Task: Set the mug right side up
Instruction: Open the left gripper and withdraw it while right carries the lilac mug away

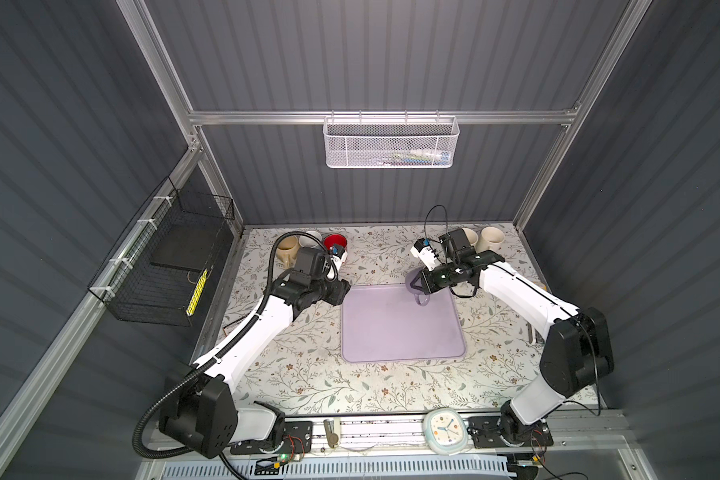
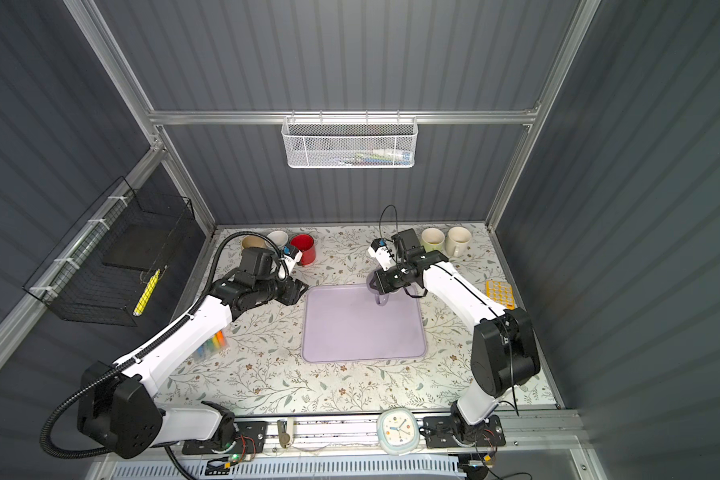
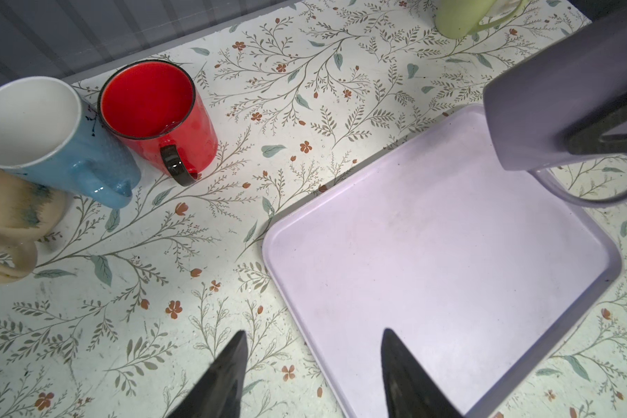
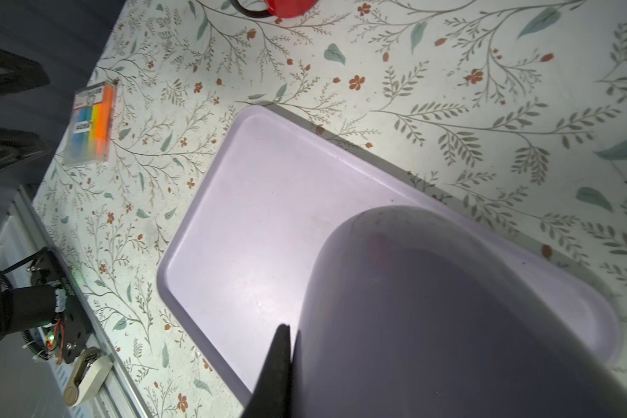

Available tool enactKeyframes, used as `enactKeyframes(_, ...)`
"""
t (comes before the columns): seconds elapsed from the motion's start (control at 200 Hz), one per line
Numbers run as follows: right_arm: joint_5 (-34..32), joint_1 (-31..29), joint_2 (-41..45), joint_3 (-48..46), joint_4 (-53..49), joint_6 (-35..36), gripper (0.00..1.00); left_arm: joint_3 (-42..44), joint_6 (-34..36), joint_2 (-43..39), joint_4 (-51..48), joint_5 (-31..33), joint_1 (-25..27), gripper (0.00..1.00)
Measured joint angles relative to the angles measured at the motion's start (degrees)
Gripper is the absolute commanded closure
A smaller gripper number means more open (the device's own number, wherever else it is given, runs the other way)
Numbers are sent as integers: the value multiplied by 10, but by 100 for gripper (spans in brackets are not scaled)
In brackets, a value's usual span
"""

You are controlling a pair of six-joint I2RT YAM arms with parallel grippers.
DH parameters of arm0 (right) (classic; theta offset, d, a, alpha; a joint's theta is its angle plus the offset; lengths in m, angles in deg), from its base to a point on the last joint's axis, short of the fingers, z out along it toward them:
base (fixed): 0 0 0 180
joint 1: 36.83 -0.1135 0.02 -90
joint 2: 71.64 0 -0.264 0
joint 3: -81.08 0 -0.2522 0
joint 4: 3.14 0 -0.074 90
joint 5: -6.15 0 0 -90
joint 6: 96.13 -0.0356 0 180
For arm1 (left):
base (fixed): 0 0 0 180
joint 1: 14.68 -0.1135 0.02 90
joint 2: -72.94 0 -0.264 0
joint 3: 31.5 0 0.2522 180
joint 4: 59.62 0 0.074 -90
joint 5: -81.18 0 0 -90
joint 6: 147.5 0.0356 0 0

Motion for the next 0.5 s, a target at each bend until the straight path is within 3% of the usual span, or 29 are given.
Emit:
enactKeyframes(0.195, -62, 3, -36, 50, -63, 28, 100, 19, 3, -5, 5, -3, 0, 41)
enactKeyframes(0.5, -106, 23, -90, 131, -110, 57, 100, 21, 14, 0, 8, 0, 34, 41)
